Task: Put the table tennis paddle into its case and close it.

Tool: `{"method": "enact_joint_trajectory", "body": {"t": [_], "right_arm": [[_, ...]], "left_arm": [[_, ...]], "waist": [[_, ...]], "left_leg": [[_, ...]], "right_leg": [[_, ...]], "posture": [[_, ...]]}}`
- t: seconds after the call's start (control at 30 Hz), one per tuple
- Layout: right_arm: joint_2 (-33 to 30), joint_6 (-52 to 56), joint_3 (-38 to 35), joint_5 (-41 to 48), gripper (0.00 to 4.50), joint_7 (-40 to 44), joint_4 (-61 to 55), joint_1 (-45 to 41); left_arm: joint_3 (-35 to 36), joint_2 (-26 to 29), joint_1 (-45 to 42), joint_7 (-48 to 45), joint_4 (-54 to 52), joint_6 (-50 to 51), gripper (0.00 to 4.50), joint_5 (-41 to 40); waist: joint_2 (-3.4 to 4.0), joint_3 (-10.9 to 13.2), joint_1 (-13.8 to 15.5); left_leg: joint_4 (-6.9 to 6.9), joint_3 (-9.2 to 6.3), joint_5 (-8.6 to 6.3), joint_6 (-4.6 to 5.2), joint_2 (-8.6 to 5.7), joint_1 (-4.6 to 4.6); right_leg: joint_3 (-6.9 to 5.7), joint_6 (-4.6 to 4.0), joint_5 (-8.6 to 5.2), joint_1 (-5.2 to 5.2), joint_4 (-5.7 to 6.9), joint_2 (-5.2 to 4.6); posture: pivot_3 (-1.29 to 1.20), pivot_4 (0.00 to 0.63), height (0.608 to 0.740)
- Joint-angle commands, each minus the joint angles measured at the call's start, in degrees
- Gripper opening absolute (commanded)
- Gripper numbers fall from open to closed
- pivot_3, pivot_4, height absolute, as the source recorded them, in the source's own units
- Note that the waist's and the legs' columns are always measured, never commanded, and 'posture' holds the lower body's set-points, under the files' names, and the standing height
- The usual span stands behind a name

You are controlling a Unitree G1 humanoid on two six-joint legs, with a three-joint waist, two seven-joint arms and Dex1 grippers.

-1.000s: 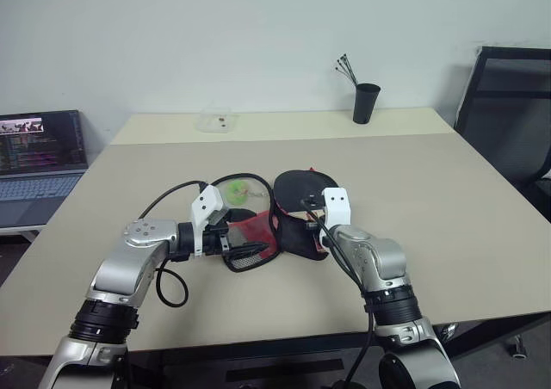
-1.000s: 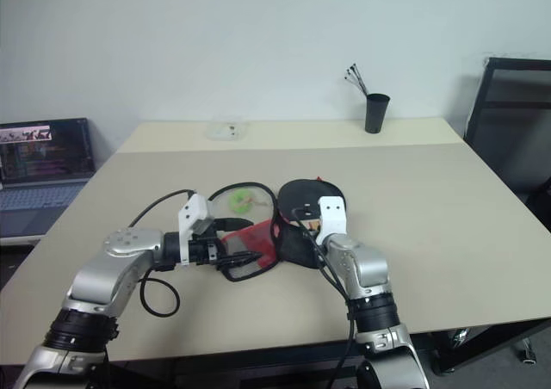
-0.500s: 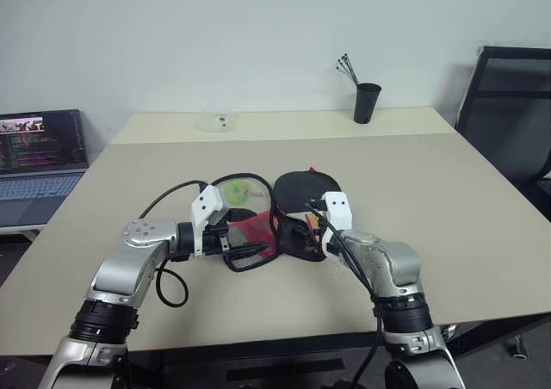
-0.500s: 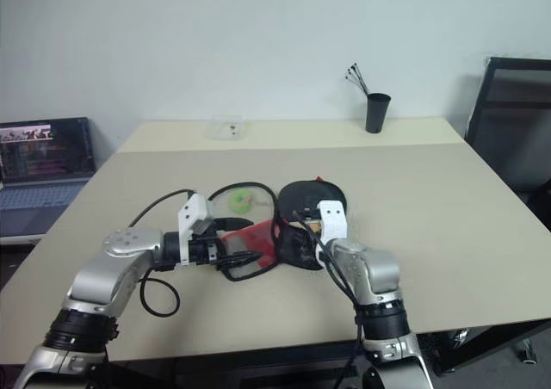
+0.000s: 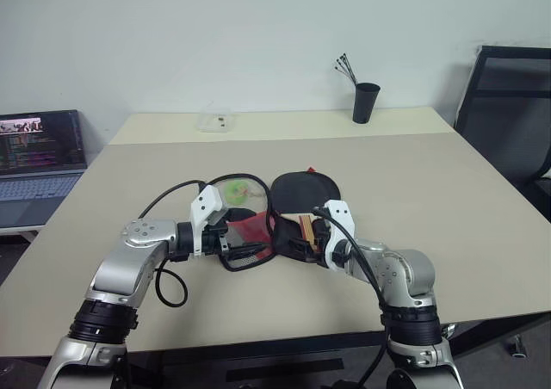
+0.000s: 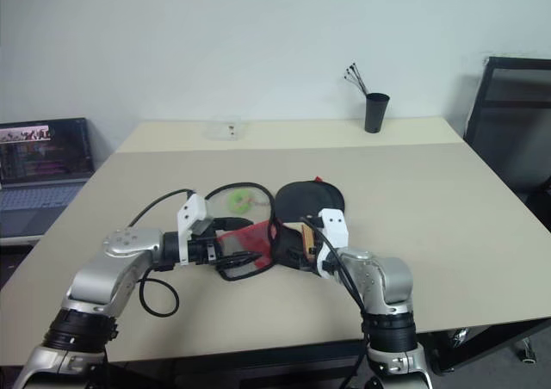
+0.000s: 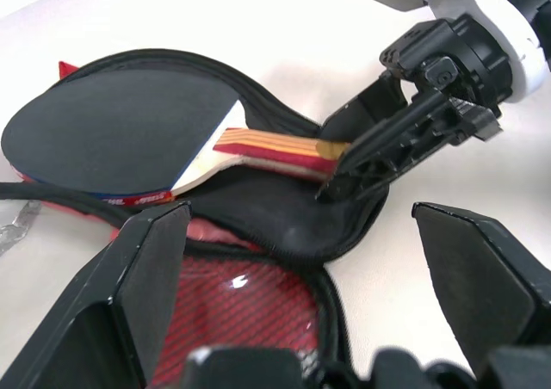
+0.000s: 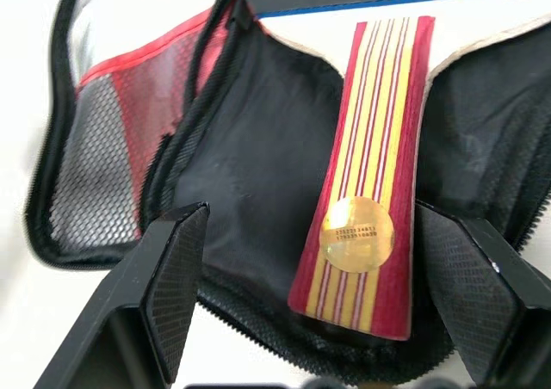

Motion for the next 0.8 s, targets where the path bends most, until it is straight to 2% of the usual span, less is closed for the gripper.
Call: {"method": "enact_joint_trajectory", "body": {"t": [0.03,0.33,0.47,0.8], "right_arm": [[-0.25,-0.49,0.7,1.36,3.98,1.02,-2.62,-1.39],[-9.52,-2.49,4.03,0.24,3.98,5.07,-5.15,0.52],[-9.81,-3.84,3.92,-0.07,3.98,4.65,-4.68,0.59],[-5.31,-12.07,9.26,-4.51,3.98,1.74,0.49,-1.86]], "left_arm": [[1.96,0.87,0.35,0.36,-1.1,-0.93,4.5,-0.41],[2.94,1.25,1.27,1.18,-1.42,-0.71,4.5,-0.54],[3.04,1.31,1.28,1.27,-1.35,-0.69,4.5,-0.52],[3.45,1.91,0.84,1.44,-0.45,-1.02,4.5,-0.25]], "waist": [[0.0,0.0,0.0],[0.0,0.0,0.04],[0.0,0.0,-0.02],[0.0,0.0,0.01]], "left_leg": [[0.0,0.0,0.0,0.0,0.0,0.0],[-0.01,0.0,0.0,0.0,-0.01,0.0],[-0.04,0.01,0.0,0.0,-0.01,0.0],[-0.05,0.0,0.0,0.0,0.01,-0.01]], "right_leg": [[0.0,0.0,0.0,0.0,0.0,0.0],[-0.01,0.0,0.0,0.0,-0.04,-0.01],[-0.01,0.0,-0.01,0.0,-0.05,0.0],[-0.01,0.0,-0.01,0.0,-0.07,0.0]], "posture": [[0.0,0.15,0.74],[0.0,0.15,0.74],[0.0,0.15,0.74],[0.0,0.15,0.74]]}}
